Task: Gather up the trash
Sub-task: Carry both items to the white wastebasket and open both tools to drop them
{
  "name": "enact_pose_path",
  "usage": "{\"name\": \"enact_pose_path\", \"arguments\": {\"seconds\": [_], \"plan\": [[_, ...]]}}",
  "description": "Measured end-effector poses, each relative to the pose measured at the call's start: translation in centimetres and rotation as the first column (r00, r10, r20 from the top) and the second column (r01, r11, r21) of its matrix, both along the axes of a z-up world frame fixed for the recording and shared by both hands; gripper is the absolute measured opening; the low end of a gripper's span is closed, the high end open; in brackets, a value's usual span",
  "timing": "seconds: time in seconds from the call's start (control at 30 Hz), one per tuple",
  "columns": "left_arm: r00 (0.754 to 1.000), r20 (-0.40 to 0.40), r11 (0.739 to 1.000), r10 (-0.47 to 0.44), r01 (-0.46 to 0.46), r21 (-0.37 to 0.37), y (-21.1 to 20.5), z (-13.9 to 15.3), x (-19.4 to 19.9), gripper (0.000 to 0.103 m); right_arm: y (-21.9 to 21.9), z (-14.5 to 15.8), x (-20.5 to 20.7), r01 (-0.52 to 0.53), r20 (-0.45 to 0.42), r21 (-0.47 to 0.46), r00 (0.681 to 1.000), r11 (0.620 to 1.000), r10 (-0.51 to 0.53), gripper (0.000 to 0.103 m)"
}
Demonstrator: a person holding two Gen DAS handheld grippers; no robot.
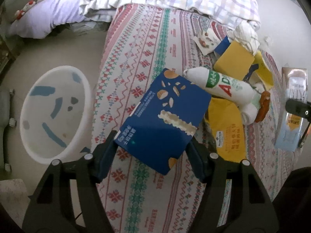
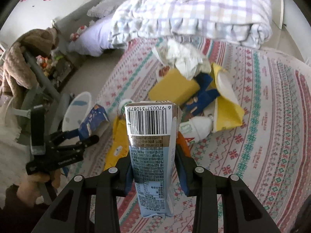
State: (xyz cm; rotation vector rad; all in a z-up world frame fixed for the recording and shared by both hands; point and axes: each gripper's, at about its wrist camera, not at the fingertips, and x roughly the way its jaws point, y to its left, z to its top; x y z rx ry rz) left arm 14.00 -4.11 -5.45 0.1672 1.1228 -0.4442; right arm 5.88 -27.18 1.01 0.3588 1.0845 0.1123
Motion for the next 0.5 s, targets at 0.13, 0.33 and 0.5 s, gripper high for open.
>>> {"name": "enact_pose_path", "arguments": {"seconds": [0.13,0.33,0.5], "plan": [[0.999,0.016,0.999,0.036,-0.036,-0.021,1.1,1.1,-0.3,0.069,-0.1,1.5,-0.3,0.001,0.043,0.002,0.999,1.0,-0.001,0.038],[0.994,0.03,0.994,0.105,-0.104,-0.024,4.0,2.0,-0.4,0.069,1.4,2.2,0.4,-0.012,0.073,0.015,0.997,1.0,0.011,0.038],[0.983,0.028,0.983,0.181,-0.18,-0.038,6.9,2.4,-0.1,0.069,4.2,3.2,1.8,-0.046,0.096,0.027,0.994,0.999,0.043,0.038]]}}
